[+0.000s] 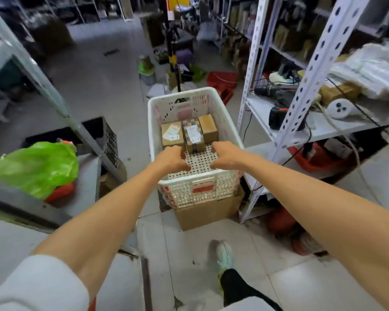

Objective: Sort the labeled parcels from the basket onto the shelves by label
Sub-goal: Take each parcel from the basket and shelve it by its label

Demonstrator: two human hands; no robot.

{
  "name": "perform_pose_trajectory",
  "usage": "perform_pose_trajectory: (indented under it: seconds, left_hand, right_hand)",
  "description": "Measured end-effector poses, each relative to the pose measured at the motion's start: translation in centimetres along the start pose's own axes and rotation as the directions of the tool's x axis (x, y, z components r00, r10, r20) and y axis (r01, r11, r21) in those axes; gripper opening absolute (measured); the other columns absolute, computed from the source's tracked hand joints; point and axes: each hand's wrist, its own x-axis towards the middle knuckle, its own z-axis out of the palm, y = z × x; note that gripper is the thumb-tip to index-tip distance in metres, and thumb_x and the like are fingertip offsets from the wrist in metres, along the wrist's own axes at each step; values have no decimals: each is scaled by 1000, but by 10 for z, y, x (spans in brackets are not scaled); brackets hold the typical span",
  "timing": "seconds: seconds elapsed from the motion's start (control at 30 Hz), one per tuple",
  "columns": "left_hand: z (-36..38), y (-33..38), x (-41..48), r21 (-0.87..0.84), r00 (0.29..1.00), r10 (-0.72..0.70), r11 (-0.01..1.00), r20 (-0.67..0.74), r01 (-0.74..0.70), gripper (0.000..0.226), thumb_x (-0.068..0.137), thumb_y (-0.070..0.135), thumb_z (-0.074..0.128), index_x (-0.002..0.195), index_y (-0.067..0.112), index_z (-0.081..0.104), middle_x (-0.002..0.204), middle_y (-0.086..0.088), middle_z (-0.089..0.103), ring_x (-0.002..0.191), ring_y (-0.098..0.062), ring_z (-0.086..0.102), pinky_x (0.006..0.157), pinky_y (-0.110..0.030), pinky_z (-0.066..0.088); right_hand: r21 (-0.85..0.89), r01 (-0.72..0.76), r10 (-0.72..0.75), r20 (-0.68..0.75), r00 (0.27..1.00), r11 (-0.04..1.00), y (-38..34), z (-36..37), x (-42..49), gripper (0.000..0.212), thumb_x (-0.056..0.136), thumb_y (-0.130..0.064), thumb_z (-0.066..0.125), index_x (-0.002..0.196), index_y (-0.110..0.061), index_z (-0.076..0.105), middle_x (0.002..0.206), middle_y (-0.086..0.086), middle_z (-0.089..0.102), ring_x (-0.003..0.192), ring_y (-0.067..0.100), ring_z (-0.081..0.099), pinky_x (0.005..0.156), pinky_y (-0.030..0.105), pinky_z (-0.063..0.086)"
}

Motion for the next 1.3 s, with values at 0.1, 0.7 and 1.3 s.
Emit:
perform_pose_trajectory:
  seconds: [0.1, 0.7, 1.3]
  left_hand:
    - [-4, -5, 34, -22, 999, -40, 999, 3, 40, 51, 75, 38, 77, 114, 11, 58, 112, -6, 63, 98, -24, 60, 85, -38, 53]
    - [-33, -20, 211, -142, 982, -182, 972, 57, 188, 33, 79, 24, 72, 106, 13, 59, 105, -3, 63, 92, -19, 60, 86, -35, 52]
    - [-13, -136, 399, -159, 953, -87, 978, 290, 137, 38, 79, 28, 72, 110, 12, 57, 103, -7, 65, 92, -24, 61, 84, -40, 52]
  right_hand:
    - [-19, 24, -24, 9, 1000, 1000, 13, -13, 43, 39, 86, -24, 62, 117, -5, 47, 117, 15, 55, 101, 31, 58, 84, 46, 53]
    - [99, 15, -33, 177, 984, 995, 52, -55, 254, 36, 81, -25, 68, 108, -8, 52, 102, 9, 61, 89, 23, 60, 77, 38, 52]
    - [75, -272, 248, 232, 940, 959, 51, 5, 452, 38, 81, -26, 62, 115, -9, 59, 110, 13, 66, 94, 31, 63, 80, 38, 55]
